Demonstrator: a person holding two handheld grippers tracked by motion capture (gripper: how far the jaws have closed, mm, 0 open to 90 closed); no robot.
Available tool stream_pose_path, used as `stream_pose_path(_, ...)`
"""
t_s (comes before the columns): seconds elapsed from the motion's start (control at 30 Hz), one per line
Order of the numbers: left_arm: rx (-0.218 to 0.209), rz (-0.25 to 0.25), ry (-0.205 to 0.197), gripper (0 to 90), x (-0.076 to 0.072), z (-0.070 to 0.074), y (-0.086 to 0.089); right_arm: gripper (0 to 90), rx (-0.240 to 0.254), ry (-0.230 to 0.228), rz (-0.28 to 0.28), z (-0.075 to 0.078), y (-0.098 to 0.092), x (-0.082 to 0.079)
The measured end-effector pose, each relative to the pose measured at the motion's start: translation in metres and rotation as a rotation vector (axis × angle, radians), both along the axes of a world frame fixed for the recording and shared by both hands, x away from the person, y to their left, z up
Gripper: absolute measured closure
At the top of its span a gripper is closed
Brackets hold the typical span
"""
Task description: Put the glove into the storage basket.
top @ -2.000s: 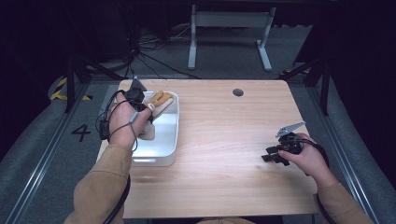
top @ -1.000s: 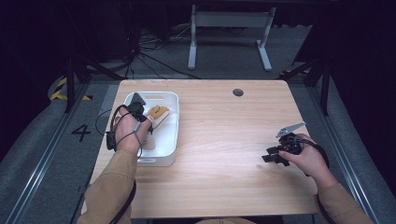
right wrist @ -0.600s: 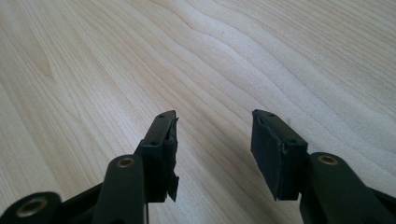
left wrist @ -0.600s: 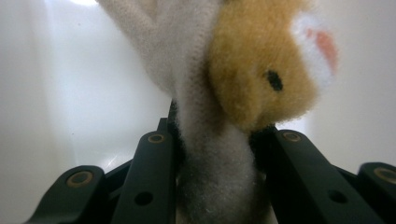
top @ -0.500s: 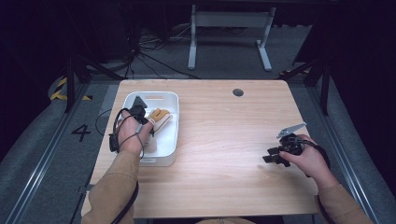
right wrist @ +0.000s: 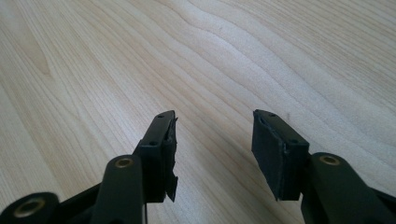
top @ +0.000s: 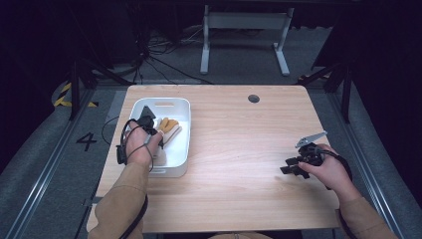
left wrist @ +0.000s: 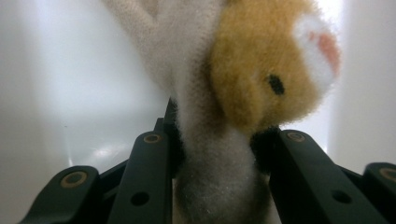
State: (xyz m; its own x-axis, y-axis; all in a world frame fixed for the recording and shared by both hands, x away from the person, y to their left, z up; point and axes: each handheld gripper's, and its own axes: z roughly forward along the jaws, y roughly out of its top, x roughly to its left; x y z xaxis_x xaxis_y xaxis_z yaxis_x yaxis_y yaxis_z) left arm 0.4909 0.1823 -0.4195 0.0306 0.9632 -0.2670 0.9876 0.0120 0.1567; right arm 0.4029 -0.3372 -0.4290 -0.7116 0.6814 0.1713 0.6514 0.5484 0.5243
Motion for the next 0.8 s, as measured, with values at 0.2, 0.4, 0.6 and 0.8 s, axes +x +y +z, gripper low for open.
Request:
stream_pose_path(0.2,-0.015,-0.019,0.034,58.4,0.002,-0.002,-0.003,50.2,0.001,-0.003,0.002,0.001,0.0,0.0)
stream_pose_path(0.4,0.039,-0.058,0.007,27.2,-0.001,0.003,-0.008,48.4,0.003,-0.011,0.005,0.0,-0.001,0.001)
stream_pose_path(0.6,0.085,-0.067,-0.008,21.6,-0.005,0.013,-0.01,48.2,0.009,-0.011,0.004,0.001,-0.001,0.0)
stream_pose_path(0.8,0.121,-0.141,-0.082,21.2,-0.013,0.034,-0.016,48.2,0.01,-0.012,0.005,0.0,-0.001,0.0)
